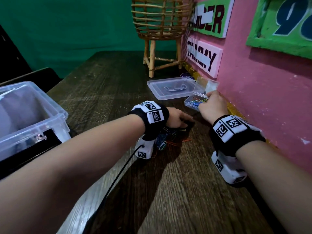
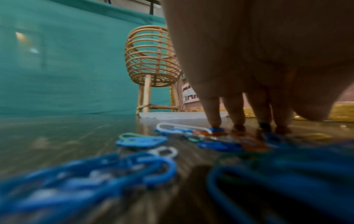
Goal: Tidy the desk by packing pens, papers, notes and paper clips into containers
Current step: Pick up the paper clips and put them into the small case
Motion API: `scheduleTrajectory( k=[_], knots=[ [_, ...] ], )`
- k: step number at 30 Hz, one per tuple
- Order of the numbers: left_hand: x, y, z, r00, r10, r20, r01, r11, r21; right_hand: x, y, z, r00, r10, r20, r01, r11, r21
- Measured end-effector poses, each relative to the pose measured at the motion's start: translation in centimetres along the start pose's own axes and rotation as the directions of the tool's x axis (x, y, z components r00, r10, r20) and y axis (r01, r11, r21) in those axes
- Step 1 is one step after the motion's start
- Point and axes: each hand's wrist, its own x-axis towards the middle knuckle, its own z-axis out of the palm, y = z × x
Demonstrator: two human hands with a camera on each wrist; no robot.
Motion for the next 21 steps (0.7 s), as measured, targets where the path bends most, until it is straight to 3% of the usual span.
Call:
scheduleTrajectory(
  k=[5, 10, 12, 15, 17, 21],
  knots=[
    [-3.4, -1.0, 0.5, 0.98, 0.12, -0.16, -0.115, 0.993, 0.037, 0.0, 0.0, 0.2, 1.0, -0.01, 0.017, 0.01, 1.0, -0.012],
    [-5.5, -1.9, 1.3, 0.949, 0.143, -0.281, -0.141, 0.99, 0.029, 0.0, 0.0, 0.1, 0.999, -0.034, 0.038, 0.035, 0.999, -0.011],
    [-5.4, -1.2, 1.5, 0.936, 0.223, -0.274, -0.232, 0.973, -0.001, -0.1, 0.0, 0.0, 0.998, -0.042, 0.045, 0.042, 0.999, -0.009],
    [-5.0, 0.0, 2.1, 0.933, 0.33, -0.144, -0.325, 0.944, 0.055, -0.3, 0.0, -0.1, 0.997, -0.058, 0.06, 0.059, 0.998, -0.006],
    [-5.0, 0.0, 2.3, 0.94, 0.321, -0.115, -0.317, 0.947, 0.049, -0.4, 0.0, -0.1, 0.995, -0.068, 0.073, 0.069, 0.998, -0.008],
    [-6.8, -1.3, 2.1, 0.954, 0.182, -0.238, -0.167, 0.983, 0.081, -0.5, 0.1, -0.1, 0.993, -0.073, 0.097, 0.075, 0.997, -0.016]
  ],
)
